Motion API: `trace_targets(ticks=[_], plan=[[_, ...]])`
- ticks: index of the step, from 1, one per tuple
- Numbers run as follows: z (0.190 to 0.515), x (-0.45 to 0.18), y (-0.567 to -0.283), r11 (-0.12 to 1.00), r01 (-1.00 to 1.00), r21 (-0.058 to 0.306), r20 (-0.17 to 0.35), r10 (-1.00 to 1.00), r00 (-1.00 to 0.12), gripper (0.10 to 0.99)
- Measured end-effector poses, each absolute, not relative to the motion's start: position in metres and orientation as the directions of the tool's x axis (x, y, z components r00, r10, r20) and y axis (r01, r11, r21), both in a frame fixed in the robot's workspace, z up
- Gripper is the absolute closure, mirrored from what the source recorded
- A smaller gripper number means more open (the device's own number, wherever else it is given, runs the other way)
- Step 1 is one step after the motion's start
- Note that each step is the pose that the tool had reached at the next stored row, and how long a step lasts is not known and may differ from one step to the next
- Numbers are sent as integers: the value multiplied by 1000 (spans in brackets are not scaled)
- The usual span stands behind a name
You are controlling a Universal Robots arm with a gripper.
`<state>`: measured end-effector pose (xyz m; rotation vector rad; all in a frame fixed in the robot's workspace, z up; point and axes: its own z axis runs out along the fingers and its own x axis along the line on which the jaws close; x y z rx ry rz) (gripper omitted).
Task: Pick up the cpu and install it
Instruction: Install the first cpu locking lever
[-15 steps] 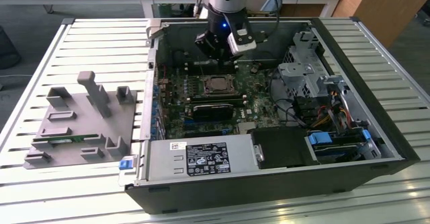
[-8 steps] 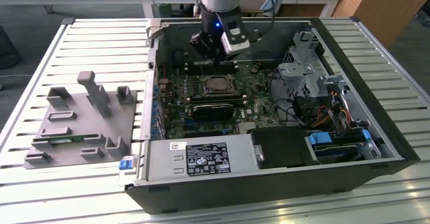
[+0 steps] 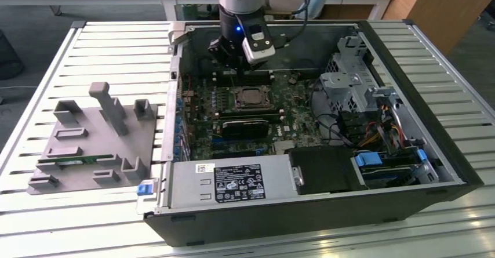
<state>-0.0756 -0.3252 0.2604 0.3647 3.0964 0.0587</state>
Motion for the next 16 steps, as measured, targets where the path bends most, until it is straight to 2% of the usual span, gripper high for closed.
trace_targets(ticks=[10, 16], plan=[[260, -99, -320, 972, 232, 40, -19, 233, -972, 980], [260, -105, -307, 972, 232, 40, -19, 233, -972, 980]])
